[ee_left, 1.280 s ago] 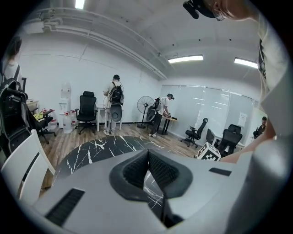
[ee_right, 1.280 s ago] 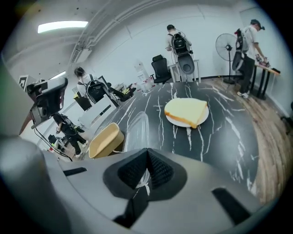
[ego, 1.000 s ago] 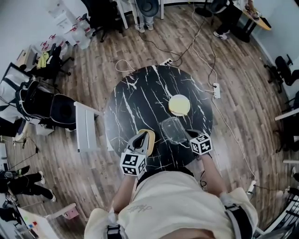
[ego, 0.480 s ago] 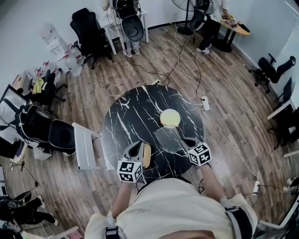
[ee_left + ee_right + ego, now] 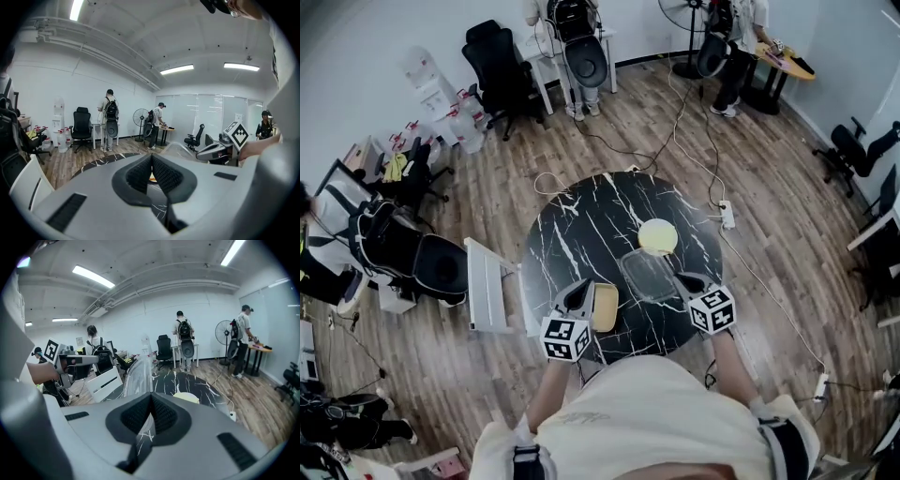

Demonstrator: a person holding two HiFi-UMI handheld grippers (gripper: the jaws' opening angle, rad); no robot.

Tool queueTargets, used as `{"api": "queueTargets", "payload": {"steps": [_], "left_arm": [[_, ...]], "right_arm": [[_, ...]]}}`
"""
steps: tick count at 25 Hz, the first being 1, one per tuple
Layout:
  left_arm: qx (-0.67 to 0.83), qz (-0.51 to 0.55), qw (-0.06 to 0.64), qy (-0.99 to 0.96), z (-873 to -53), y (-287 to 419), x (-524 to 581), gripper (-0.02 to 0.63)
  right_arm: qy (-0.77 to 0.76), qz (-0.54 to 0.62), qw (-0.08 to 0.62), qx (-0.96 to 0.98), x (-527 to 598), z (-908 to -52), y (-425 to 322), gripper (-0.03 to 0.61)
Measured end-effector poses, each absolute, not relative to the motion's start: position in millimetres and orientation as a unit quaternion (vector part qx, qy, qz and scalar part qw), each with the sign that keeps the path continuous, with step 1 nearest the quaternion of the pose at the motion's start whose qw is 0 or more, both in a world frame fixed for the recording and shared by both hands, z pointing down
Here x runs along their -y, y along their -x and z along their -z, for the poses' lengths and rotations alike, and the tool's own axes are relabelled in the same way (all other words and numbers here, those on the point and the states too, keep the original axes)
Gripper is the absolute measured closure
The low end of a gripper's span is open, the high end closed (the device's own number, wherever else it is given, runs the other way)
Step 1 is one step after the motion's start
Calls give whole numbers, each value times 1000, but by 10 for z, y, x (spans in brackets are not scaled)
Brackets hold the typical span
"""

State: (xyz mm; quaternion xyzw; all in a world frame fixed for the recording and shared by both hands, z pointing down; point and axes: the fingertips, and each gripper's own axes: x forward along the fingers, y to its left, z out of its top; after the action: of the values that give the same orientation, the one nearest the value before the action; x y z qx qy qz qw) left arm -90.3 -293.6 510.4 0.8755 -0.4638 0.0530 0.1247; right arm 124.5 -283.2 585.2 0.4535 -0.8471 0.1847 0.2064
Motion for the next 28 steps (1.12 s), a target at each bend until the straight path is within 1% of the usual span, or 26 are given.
{"api": "queueTargets", "payload": {"steps": [7, 13, 18, 28], "left_arm": [[469, -36, 107, -876, -4914, 940, 2970, 597], [476, -17, 96, -874, -4770, 929, 3078, 597], [478, 5, 71, -875, -4519, 911, 3210, 597], [480, 43, 24, -876, -3997, 950, 3307, 597]], "right_arm": [[-471, -121, 160, 859, 2887, -5232, -1210, 571], [-493, -55, 106, 862, 2935, -4571, -1301, 571], [-498, -11, 70, 865, 2953, -4087, -1367, 571], [-502, 31, 41, 864, 3018, -3757, -1442, 571]]}}
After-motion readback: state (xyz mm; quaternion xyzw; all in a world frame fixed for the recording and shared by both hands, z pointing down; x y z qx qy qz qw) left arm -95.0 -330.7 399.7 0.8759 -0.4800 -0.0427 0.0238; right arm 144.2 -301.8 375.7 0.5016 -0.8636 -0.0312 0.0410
